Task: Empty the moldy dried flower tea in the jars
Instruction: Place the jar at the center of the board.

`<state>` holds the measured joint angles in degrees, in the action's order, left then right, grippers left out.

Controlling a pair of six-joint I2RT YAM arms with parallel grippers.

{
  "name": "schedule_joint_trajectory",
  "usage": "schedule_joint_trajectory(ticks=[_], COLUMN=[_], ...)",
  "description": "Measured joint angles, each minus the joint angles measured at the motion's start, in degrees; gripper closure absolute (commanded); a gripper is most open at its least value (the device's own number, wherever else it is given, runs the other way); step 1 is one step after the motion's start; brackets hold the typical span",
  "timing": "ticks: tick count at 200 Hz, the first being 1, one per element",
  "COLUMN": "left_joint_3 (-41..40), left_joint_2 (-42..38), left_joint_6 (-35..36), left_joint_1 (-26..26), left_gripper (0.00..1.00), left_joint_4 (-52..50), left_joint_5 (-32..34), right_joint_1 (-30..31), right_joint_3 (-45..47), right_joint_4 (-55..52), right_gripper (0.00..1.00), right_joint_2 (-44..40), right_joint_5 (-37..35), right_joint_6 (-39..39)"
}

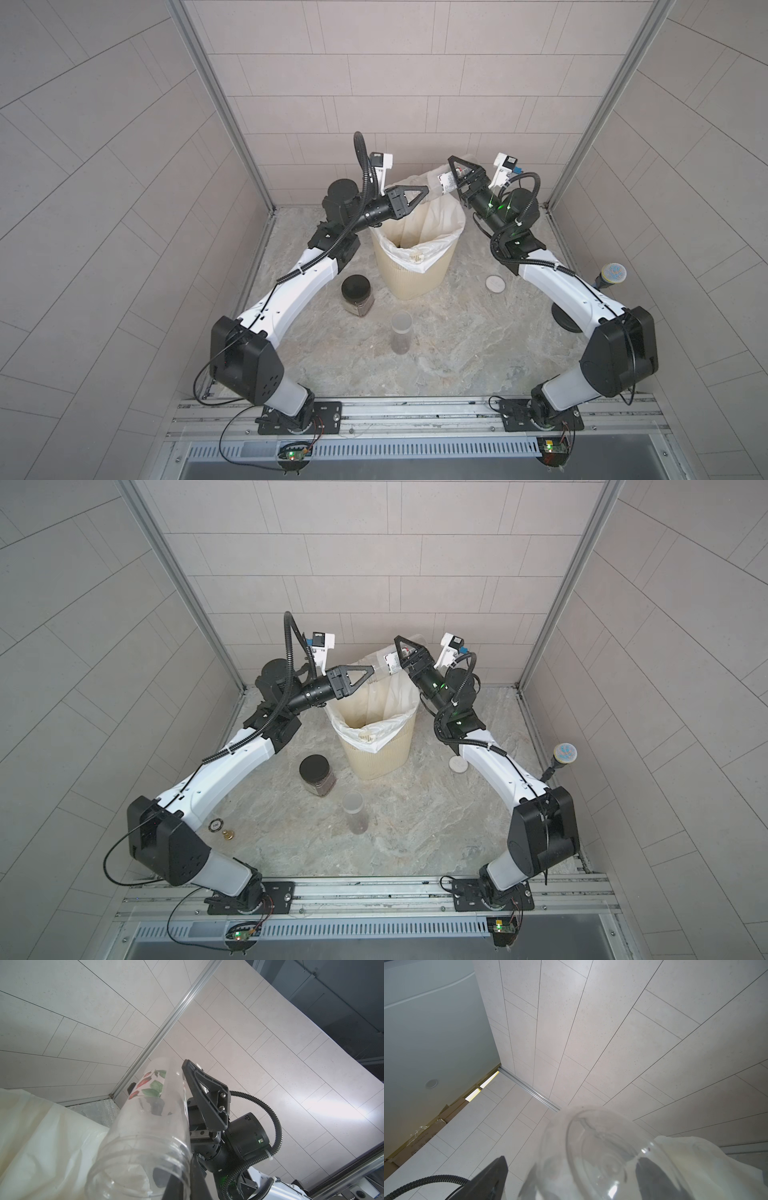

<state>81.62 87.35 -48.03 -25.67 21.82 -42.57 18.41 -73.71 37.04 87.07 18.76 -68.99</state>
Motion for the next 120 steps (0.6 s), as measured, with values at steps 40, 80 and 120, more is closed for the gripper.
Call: schedule_joint_trajectory(ticks=[40,80,120], left_joint_3=[0.0,1.2,3.5], left_joint_2=[0.0,0.0,-1.0], left_joint_6=[0.5,3.0,7.0], left_joint_1=[0.8,1.5,3.2], left_gripper=[1.0,1.0,1.0], left_joint_4=[-1.5,-6.6,-12.7], left_joint_5=[0.7,1.5,3.2], right_joint_1=[-3.2,-6.8,-8.7], right_joint_3=[2.8,4.8,6.7], right_joint_4=[0.1,0.2,0.0], right_gripper=[0.0,0.0,0.0], right_joint_2=[-1.9,-4.1,-6.1], right_joint_5=[0.0,-0.1,-0.1], right_joint_6=[0.2,0.2,1.2])
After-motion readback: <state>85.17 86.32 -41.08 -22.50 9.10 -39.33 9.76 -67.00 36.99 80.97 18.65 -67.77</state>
